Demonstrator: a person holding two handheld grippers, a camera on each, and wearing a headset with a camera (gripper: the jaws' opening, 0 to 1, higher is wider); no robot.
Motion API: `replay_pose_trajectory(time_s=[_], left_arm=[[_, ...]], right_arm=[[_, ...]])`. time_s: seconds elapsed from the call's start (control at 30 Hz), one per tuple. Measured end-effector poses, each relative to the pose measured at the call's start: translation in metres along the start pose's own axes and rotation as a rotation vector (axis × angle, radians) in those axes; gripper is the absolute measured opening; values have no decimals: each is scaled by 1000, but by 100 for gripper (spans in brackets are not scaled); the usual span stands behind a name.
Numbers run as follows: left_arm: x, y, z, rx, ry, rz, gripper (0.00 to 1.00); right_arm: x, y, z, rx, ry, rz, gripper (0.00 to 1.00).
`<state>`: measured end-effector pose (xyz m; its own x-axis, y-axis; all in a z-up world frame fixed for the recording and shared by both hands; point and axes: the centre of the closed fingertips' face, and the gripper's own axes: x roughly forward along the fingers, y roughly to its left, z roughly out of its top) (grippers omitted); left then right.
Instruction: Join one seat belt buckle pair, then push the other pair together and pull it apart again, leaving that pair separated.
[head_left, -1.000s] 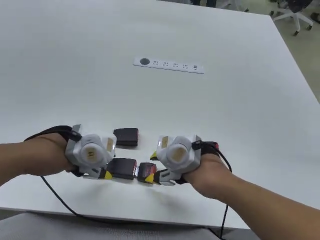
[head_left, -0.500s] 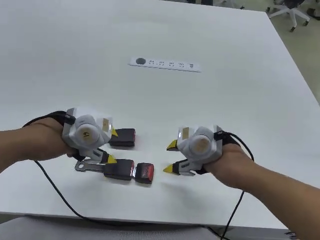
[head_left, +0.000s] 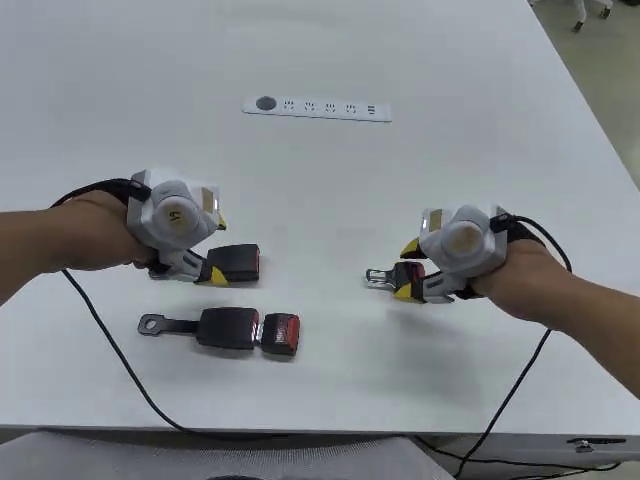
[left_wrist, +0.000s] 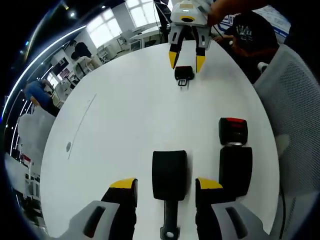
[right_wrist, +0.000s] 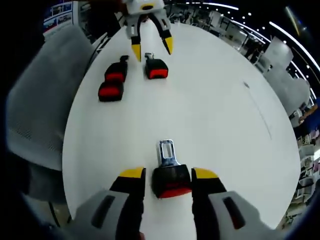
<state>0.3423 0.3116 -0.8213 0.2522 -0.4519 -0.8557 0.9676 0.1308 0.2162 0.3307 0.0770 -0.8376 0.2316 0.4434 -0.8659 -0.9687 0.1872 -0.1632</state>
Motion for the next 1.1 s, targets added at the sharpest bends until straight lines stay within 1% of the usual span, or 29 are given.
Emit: replay_pose_trajectory(time_s=[0.03,0.07,0.1,0.13,0.2,0.23,0.27,0.3,0.37,0.43,0.47,0.5,0.57,0.6,0.63,0.8,0.87,0.9,1.03,1.1], left_arm=[[2,0,-1,12,3,-4,44],[5,-4,-3,17,10,-28,42],[7,-6,-6,21,17,-40,41],[9,-6,-8,33,24,-42,42],[11,-7,-9,18,32,-54,40],[11,-7,-8,19,30,-57,40],[12,-9,-7,24,31,-68,39],[13,-11,-7,28,35,-82,38],[16,-8,-11,30,48,-79,37],[17,-5,-14,21,55,-77,33],[19,-4,-16,21,62,-74,33],[20,-5,-18,25,73,-78,33],[21,-5,-19,26,78,-76,33],[21,-5,-19,23,81,-79,33],[21,-5,-19,31,80,-83,33],[21,-6,-21,48,69,-90,33],[22,-7,-21,67,72,-83,33],[21,-6,-22,59,79,-80,33],[21,-7,-23,68,78,-78,32],[21,-7,-23,67,75,-78,32]], right_arm=[[0,-1,-3,5,1,2,37],[1,-1,-5,3,4,3,37],[3,-2,-7,2,8,3,37],[5,-3,-11,5,12,13,37],[7,1,-15,-3,21,55,37],[8,-1,-15,-7,17,52,37],[8,0,-14,-8,12,70,37],[9,0,-14,-17,11,76,37],[11,0,-15,-43,23,88,36],[13,-1,-17,-46,25,99,35],[13,-2,-17,-48,24,103,34],[13,-2,-17,-47,23,109,34],[14,-2,-18,-42,22,120,34],[13,1,-17,-64,29,119,34],[14,1,-18,-84,32,118,34],[14,2,-17,-74,30,128,34],[13,3,-14,-77,43,128,33],[14,4,-13,-81,49,124,33],[14,4,-8,-78,49,116,33],[15,7,-3,-72,51,117,33]])
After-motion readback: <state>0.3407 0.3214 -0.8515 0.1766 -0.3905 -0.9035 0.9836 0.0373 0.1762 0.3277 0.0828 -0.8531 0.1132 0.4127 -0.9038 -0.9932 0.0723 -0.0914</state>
